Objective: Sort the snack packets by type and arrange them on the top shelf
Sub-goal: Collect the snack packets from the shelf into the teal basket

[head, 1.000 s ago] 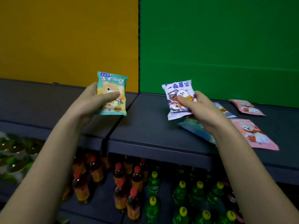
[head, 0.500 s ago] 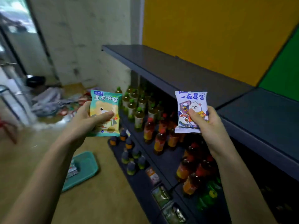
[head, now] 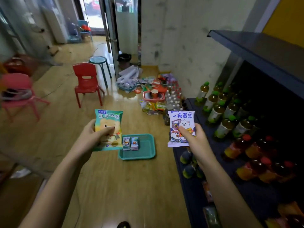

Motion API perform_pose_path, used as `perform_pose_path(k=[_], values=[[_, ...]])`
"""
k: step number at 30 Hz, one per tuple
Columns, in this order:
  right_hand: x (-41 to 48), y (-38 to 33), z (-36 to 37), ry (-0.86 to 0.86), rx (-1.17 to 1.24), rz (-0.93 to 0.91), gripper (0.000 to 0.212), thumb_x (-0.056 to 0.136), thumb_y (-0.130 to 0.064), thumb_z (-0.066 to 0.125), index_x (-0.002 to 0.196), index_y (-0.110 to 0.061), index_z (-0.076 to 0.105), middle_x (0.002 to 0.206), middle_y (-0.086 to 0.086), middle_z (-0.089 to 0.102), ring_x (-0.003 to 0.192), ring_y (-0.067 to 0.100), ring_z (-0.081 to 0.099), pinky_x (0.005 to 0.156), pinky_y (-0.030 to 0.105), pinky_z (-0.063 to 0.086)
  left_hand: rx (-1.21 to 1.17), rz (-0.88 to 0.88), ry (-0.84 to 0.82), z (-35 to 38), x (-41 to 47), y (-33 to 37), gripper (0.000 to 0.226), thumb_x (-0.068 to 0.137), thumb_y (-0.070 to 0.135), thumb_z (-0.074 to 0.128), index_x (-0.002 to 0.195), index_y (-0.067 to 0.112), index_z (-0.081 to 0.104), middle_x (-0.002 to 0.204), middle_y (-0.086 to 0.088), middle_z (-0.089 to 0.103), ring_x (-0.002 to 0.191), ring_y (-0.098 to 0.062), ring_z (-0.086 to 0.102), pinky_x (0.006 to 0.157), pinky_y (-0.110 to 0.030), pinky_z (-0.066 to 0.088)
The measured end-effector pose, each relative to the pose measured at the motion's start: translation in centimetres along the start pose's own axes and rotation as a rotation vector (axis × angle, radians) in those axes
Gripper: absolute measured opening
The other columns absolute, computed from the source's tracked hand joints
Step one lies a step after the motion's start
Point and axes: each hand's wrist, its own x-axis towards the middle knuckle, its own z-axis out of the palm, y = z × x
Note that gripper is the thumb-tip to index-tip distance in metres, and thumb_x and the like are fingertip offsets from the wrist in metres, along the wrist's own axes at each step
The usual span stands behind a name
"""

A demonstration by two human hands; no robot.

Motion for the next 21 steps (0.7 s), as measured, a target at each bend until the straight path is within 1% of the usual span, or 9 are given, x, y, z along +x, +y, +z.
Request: perform_pose_path(k=[1,3,5,8,11,16,18,20,21], values=[[1.2,0.5,1.8,-0.014,0.002,0.013,0.016,0.089,-0.018,0.059,0.104,-0.014,0.053,0.099,0.001,0.067,0.083,0.009,0.065,0.063,0.012,0.052,0.003,-0.019,0.011,-1.1,1.5,-0.3,0.025,0.082,0.008,0.066,0.105,0.011,0.055,0.078,-0.006,0.072,0.055,-0.013,0.069,0.047,-0.023,0.055],[3.6,1.5,5.0,-0.034,0.002,0.04,0.017,0.089,-0.017,0.06,0.104,-0.012,0.053,0.104,0.006,0.068,0.09,0.017,0.067,0.073,0.022,0.054,0.015,-0.048,0.014,-2.8,4.6,-0.9,0.021,0.083,0.005,0.062,0.102,0.011,0.055,0.082,-0.009,0.07,0.054,-0.012,0.069,0.046,-0.022,0.053],[5.9,2.4,7.9,-0.034,0.004,0.07,0.021,0.089,-0.018,0.06,0.108,-0.01,0.053,0.107,0.008,0.068,0.095,0.021,0.067,0.078,0.029,0.053,0.03,-0.075,0.005,-4.0,7.7,-1.4,0.019,0.085,0.003,0.058,0.101,0.012,0.054,0.083,-0.009,0.069,0.053,-0.012,0.068,0.044,-0.021,0.052],[9.2,3.4,10.7,-0.02,0.033,0.113,0.024,0.089,-0.015,0.059,0.111,-0.008,0.052,0.108,0.01,0.068,0.096,0.023,0.067,0.078,0.03,0.054,0.028,-0.126,-0.005,-4.8,12.3,-1.9,0.017,0.087,0.004,0.053,0.102,0.013,0.053,0.084,-0.008,0.068,0.052,-0.01,0.067,0.044,-0.02,0.051],[12.6,4.9,12.3,-0.011,0.017,0.147,0.022,0.089,-0.014,0.059,0.11,-0.007,0.054,0.106,0.01,0.068,0.095,0.023,0.067,0.081,0.035,0.054,0.027,-0.157,-0.012,-5.1,16.9,-2.7,0.019,0.088,0.005,0.053,0.106,0.01,0.053,0.086,-0.007,0.068,0.055,-0.009,0.068,0.047,-0.019,0.052],[19.4,8.3,14.3,-0.016,-0.026,0.192,0.015,0.09,-0.014,0.058,0.104,-0.014,0.054,0.094,-0.001,0.068,0.082,0.012,0.067,0.066,0.02,0.056,0.019,-0.217,0.023,-5.3,24.6,-5.5,0.018,0.088,0.005,0.057,0.106,0.006,0.056,0.091,-0.012,0.068,0.06,-0.013,0.067,0.048,-0.019,0.052],[22.8,10.3,15.4,-0.024,-0.055,0.212,0.012,0.089,-0.013,0.058,0.1,-0.018,0.055,0.094,0.0,0.068,0.082,0.013,0.067,0.068,0.024,0.055,0.016,-0.248,0.038,-5.3,28.1,-7.2,0.016,0.088,0.004,0.057,0.103,0.006,0.056,0.087,-0.011,0.068,0.054,-0.008,0.067,0.045,-0.017,0.049],[26.4,12.7,16.6,-0.029,-0.094,0.242,0.011,0.088,-0.014,0.06,0.095,-0.022,0.056,0.095,0.002,0.069,0.083,0.016,0.068,0.073,0.033,0.055,0.005,-0.293,0.034,-5.3,31.6,-8.9,0.013,0.088,0.003,0.058,0.099,0.008,0.057,0.087,-0.011,0.067,0.053,-0.007,0.067,0.045,-0.016,0.05],[28.2,13.9,17.3,-0.036,-0.105,0.261,0.011,0.088,-0.014,0.061,0.096,-0.02,0.055,0.095,0.003,0.069,0.082,0.016,0.067,0.074,0.034,0.055,-0.001,-0.308,0.034,-5.3,33.4,-9.8,0.012,0.087,0.003,0.058,0.099,0.008,0.057,0.088,-0.012,0.068,0.054,-0.007,0.067,0.046,-0.017,0.05]])
